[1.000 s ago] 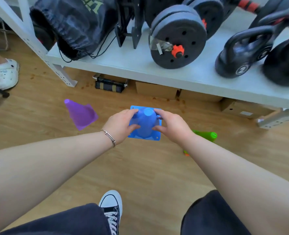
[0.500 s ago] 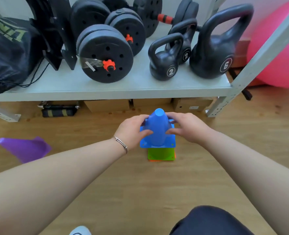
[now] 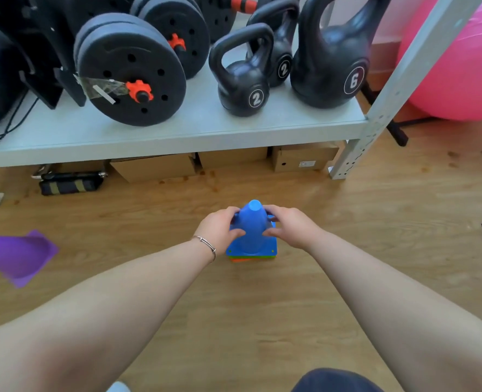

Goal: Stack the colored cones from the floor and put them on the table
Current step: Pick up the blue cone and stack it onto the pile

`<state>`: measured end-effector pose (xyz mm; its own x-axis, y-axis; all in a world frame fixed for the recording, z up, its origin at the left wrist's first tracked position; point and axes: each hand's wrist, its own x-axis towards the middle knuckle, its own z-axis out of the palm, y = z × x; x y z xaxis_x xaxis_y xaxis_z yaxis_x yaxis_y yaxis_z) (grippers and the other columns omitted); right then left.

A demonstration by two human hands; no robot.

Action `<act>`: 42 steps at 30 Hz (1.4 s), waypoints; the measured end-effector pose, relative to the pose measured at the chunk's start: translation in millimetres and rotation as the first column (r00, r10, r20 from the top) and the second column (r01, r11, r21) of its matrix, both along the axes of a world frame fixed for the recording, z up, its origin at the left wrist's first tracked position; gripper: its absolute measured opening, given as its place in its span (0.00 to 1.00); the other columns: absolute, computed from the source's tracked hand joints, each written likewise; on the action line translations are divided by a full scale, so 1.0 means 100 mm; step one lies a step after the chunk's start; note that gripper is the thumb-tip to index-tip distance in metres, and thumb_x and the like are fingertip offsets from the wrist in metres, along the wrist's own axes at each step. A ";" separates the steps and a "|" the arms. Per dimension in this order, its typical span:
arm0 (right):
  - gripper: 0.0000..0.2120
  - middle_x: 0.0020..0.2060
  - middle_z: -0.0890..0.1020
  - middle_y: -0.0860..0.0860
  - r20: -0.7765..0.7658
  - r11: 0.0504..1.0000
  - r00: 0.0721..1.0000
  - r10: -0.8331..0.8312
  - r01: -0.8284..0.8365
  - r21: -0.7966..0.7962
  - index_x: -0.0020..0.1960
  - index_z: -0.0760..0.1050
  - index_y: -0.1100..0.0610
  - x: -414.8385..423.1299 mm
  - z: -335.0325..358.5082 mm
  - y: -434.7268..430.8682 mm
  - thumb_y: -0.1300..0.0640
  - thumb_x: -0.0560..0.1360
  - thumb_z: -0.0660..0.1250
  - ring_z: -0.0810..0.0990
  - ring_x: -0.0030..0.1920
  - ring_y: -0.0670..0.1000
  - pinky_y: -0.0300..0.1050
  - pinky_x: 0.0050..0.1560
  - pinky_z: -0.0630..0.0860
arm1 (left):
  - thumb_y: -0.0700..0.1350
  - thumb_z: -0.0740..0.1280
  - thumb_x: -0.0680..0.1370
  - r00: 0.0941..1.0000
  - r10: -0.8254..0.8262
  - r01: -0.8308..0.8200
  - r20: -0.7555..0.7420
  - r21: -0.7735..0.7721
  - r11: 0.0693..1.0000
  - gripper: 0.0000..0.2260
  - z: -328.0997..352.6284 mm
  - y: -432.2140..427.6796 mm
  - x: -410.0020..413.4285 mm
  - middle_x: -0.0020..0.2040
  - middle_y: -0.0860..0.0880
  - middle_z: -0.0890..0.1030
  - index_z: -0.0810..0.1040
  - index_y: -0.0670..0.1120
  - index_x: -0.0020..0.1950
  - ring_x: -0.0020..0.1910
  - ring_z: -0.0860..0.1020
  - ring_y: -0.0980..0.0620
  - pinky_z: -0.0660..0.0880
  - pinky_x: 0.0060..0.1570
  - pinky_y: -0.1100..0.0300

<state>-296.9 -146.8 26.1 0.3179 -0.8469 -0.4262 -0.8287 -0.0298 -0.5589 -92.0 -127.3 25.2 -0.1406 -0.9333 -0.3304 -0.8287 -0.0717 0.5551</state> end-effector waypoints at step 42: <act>0.31 0.60 0.78 0.55 -0.571 0.765 0.819 -0.061 -0.329 -0.554 0.69 0.69 0.58 0.41 0.40 -0.34 0.44 0.72 0.69 0.73 0.66 0.59 0.57 0.65 0.69 | 0.57 0.62 0.76 0.746 0.069 0.136 0.662 -0.254 0.958 0.34 0.21 -0.11 0.90 0.77 0.40 0.59 0.56 0.44 0.76 0.76 0.57 0.40 0.55 0.75 0.42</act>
